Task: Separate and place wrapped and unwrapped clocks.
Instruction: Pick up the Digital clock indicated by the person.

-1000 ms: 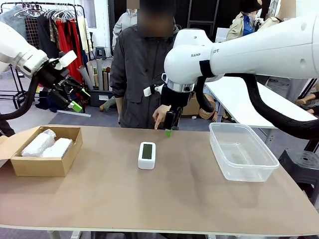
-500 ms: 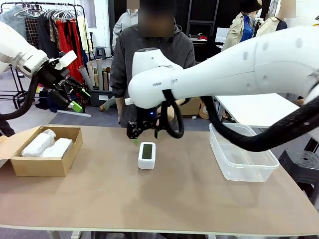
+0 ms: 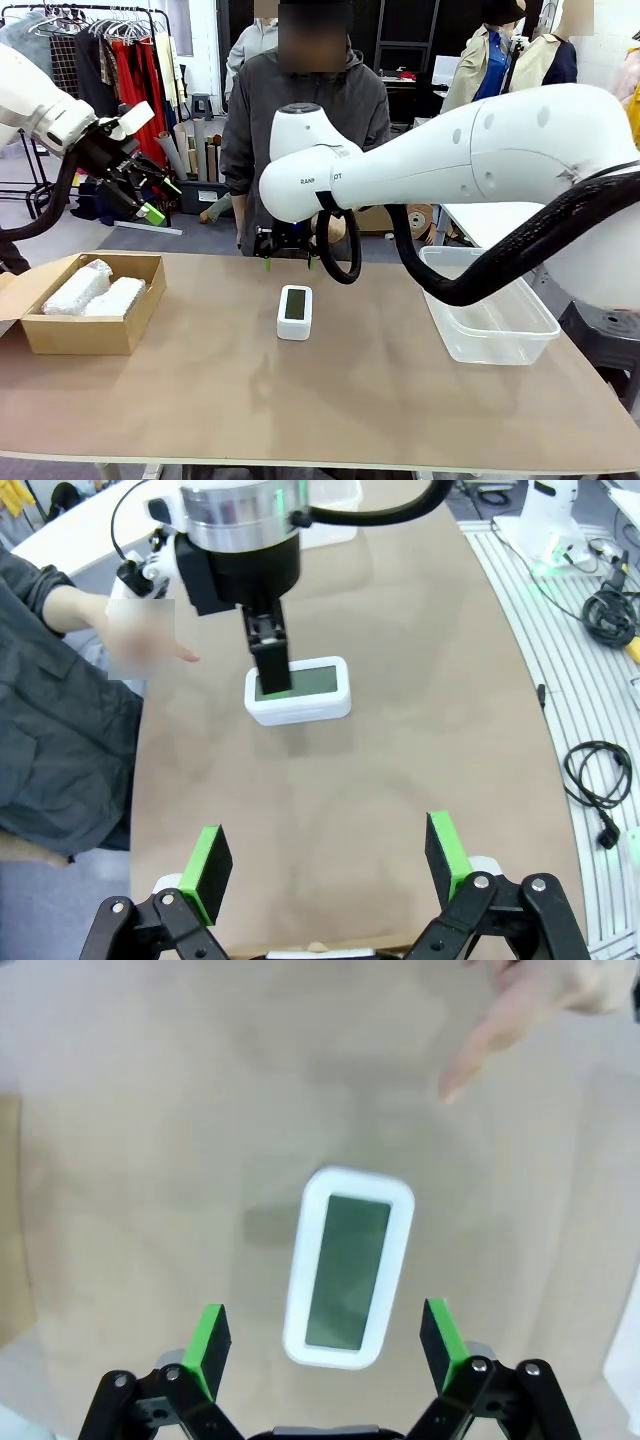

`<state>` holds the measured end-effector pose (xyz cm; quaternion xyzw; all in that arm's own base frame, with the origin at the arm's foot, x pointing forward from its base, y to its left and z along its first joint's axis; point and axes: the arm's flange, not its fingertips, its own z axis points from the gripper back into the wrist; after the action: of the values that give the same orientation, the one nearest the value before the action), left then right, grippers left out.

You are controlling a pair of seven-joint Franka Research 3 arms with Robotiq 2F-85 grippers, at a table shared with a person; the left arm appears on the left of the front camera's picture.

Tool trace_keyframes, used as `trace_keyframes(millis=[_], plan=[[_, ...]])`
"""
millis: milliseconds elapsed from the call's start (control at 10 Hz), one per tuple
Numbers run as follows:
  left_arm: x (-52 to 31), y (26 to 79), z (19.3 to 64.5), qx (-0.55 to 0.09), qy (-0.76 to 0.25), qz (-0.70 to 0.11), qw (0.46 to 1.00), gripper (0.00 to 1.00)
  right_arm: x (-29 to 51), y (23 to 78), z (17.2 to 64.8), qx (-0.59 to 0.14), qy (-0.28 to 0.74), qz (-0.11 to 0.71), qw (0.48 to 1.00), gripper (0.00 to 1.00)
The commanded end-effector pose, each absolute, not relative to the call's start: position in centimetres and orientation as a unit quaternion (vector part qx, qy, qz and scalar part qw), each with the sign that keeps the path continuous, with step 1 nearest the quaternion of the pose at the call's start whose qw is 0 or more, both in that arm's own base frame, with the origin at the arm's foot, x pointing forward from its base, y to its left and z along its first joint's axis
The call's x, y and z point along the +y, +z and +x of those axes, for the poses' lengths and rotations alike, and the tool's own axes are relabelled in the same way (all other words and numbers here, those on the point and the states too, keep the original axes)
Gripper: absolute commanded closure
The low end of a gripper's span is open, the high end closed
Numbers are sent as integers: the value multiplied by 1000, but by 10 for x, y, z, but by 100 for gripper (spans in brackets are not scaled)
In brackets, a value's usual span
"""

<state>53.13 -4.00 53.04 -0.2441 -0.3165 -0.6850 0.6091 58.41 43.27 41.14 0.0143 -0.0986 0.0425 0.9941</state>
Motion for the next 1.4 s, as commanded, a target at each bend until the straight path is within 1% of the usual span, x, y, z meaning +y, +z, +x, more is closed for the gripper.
trace_keyframes(millis=[0, 200, 300, 600, 700, 800, 1000, 1200, 1300], plan=[[-38, 532, 530, -316, -686, -244, 608, 0, 432, 402, 593, -105, -3, 4, 994, 0], [-38, 532, 530, -316, -686, -244, 608, 0, 430, 400, 593, -76, 24, -14, 997, 0], [-38, 532, 530, -316, -686, -244, 608, 0, 420, 396, 597, -95, 20, 3, 995, 0], [-38, 532, 530, -316, -686, -244, 608, 0, 421, 391, 596, -86, 22, -3, 996, 0], [-38, 532, 530, -316, -686, -244, 608, 0, 425, 377, 591, -61, -16, 20, 998, 0], [-38, 532, 530, -316, -686, -244, 608, 0, 430, 367, 587, -57, -75, 33, 995, 0], [-38, 532, 530, -316, -686, -244, 608, 0, 437, 353, 576, -69, -119, 34, 990, 0], [-38, 532, 530, -316, -686, -244, 608, 0, 436, 344, 569, -96, -99, -7, 990, 0], [-38, 532, 530, -316, -686, -244, 608, 0, 435, 341, 569, -103, -91, -15, 990, 0]])
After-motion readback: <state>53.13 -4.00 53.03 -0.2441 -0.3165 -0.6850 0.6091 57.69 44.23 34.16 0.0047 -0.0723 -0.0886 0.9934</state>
